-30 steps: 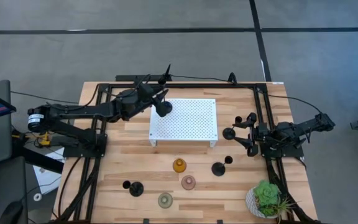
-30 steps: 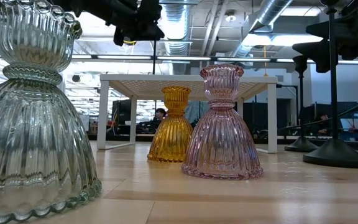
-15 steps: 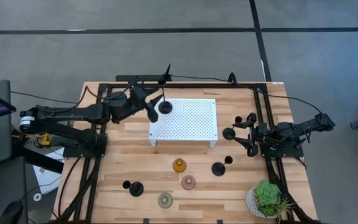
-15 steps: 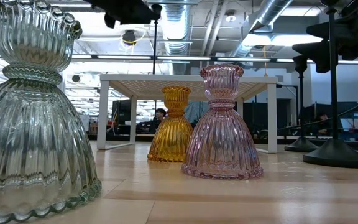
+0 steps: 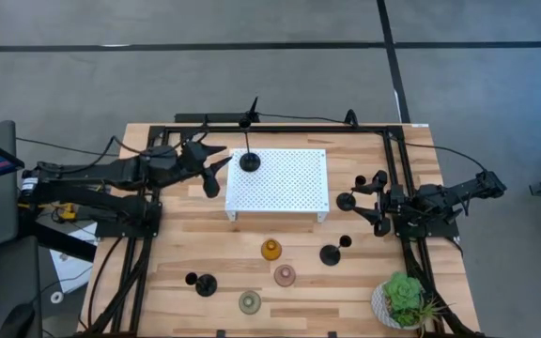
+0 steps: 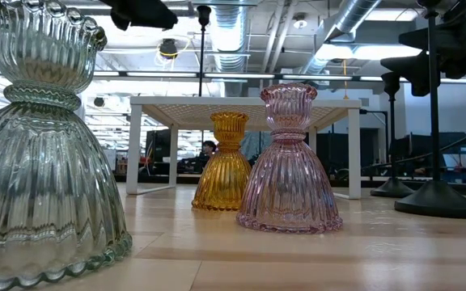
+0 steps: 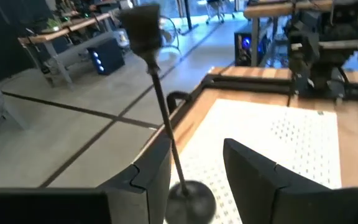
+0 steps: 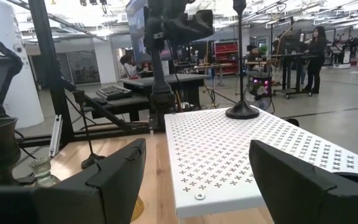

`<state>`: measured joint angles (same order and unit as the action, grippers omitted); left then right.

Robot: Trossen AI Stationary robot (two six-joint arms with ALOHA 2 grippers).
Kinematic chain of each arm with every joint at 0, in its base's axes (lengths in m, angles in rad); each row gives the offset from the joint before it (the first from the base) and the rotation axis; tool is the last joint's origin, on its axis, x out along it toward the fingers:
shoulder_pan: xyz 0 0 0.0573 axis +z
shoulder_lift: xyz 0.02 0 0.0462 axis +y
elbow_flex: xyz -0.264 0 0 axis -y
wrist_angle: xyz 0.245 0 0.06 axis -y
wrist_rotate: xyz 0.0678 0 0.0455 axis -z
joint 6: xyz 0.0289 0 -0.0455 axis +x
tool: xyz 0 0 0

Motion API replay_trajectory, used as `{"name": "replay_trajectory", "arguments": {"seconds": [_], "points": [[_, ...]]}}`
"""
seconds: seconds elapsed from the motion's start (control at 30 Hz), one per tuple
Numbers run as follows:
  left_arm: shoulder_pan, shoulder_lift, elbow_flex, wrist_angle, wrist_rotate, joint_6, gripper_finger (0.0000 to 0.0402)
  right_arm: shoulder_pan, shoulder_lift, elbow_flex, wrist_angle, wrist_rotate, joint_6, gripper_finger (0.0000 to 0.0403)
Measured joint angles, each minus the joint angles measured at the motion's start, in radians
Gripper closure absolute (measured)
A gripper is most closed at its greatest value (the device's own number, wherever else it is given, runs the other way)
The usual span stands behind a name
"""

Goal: Pick & Place candle stick holders
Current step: Put the black candle holder on the shelf

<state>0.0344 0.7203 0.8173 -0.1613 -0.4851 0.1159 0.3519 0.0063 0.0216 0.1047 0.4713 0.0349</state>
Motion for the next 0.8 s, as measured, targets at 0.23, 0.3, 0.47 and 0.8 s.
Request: {"name": "replay_trajectory", "arguments": {"seconds": [0.23,0.3,0.47,0.8], "points": [[-0.048,-0.004,0.000,-0.161,0.001,-0.017,0.0275,0.000,0.000,0.000,0.000,0.000,0.000,0.0127],[-0.063,-0.006,0.000,-0.193,0.001,-0.056,0.0290,0.000,0.000,0.000,0.000,0.000,0.000,0.0127],[-0.104,-0.006,0.000,-0.279,0.037,-0.120,0.0335,0.000,0.000,0.000,-0.004,0.000,-0.008,0.0127],[-0.208,-0.027,-0.051,-0.369,0.048,-0.091,0.0394,0.000,0.000,0.000,-0.008,0.001,-0.008,0.0127]]}}
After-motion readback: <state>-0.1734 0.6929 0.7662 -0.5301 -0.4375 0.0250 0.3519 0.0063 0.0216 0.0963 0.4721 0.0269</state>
